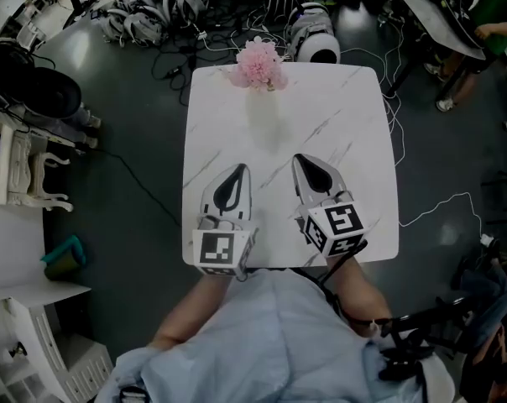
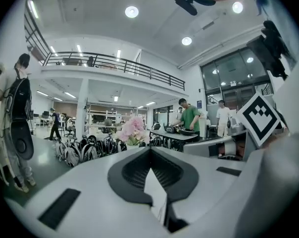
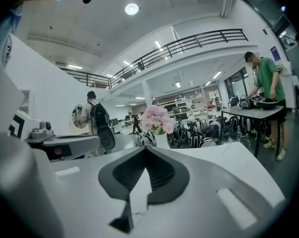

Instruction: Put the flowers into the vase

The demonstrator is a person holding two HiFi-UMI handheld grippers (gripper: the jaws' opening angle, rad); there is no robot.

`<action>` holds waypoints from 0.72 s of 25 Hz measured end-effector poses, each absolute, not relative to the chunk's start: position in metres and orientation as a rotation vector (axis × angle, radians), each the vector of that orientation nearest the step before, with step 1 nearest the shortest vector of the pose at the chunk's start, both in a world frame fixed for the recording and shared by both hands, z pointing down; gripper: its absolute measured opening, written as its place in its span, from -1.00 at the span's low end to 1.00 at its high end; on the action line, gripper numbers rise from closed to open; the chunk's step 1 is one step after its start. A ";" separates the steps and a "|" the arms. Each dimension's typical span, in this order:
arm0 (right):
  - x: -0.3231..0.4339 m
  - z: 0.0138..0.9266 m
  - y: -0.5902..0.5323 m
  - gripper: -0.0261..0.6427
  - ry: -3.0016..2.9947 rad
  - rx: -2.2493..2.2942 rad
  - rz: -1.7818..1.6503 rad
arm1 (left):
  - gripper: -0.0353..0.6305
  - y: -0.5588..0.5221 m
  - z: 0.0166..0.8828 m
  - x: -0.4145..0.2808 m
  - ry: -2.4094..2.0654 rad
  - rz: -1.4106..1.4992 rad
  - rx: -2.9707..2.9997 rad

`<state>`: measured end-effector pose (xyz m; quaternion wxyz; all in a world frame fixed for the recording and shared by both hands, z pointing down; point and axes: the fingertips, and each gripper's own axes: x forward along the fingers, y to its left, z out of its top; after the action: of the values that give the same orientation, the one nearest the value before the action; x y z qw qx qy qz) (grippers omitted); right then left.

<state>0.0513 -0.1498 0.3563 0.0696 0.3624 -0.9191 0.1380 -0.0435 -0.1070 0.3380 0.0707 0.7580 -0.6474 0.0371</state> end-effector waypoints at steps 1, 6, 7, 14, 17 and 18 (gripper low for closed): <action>0.050 0.354 -0.148 -0.92 -2.772 1.088 0.408 | -0.88 -0.105 0.336 -0.043 -1.948 0.114 2.286; 0.045 0.346 -0.138 -0.92 -2.784 1.088 0.376 | -0.88 -0.097 0.327 -0.043 -1.956 0.088 2.311; 0.044 0.345 -0.137 -0.92 -2.785 1.087 0.373 | -0.88 -0.096 0.326 -0.043 -1.957 0.085 2.311; 0.042 0.342 -0.127 -0.92 -2.787 1.076 0.359 | -0.88 -0.091 0.323 -0.042 -1.950 0.066 2.320; 0.041 0.341 -0.124 -0.92 -2.780 1.076 0.354 | -0.88 -0.090 0.324 -0.041 -1.938 0.053 2.324; 0.042 0.341 -0.124 -0.92 -2.779 1.076 0.354 | -0.88 -0.090 0.324 -0.040 -1.935 0.050 2.325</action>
<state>0.0417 -0.1237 0.3415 0.0701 0.3577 -0.9237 0.1176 -0.0402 -0.0901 0.3241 0.0583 0.7673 -0.6385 0.0165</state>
